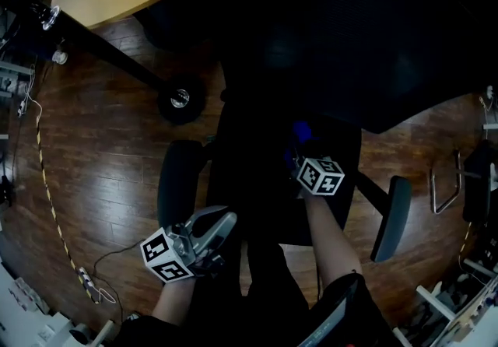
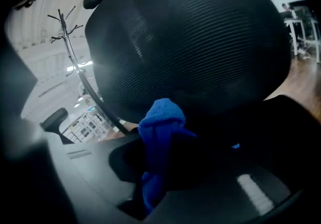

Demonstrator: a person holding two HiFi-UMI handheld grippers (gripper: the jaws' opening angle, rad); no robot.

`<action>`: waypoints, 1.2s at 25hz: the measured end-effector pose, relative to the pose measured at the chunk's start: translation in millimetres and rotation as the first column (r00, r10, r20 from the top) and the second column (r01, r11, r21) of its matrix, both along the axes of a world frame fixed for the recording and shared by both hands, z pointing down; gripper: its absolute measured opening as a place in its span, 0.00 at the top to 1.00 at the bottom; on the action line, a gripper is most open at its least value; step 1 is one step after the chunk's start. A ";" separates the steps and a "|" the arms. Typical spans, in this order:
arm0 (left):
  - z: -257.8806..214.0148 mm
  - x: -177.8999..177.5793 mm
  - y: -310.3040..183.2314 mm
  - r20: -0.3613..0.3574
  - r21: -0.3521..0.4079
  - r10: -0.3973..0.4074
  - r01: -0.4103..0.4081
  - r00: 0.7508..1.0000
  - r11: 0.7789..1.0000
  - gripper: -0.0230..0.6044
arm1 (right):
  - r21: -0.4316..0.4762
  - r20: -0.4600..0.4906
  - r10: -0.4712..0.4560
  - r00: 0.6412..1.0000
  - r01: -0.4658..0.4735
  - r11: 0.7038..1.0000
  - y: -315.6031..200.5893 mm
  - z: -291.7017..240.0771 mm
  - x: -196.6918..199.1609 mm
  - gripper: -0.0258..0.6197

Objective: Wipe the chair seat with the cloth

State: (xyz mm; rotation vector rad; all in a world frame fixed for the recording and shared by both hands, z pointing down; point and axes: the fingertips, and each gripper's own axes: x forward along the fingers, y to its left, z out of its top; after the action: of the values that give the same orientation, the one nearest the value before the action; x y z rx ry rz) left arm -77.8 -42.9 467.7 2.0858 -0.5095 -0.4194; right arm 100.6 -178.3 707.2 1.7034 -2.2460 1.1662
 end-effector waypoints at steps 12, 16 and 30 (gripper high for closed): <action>5.9 -37.0 12.9 0.011 -0.020 -0.059 0.059 0.998 0.998 0.96 | -0.049 -0.107 -0.410 0.906 0.407 0.912 -10.0 33.8 -222.7 0.87; 8.5 -39.8 13.5 0.011 -0.022 -0.052 0.052 0.999 0.998 0.96 | -0.065 -0.121 -0.362 0.924 0.357 0.932 -5.7 41.8 -196.5 0.87; 5.6 5.7 13.9 -0.012 -0.018 0.079 -0.080 0.997 0.997 0.96 | -0.191 -0.351 -0.017 0.936 -0.054 0.980 79.5 52.6 86.7 0.87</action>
State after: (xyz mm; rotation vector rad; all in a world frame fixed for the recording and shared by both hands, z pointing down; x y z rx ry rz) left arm -72.1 -29.0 473.3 2.0772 -0.4208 -0.3786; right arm 187.3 -98.8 759.8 1.6985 -1.8416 0.9581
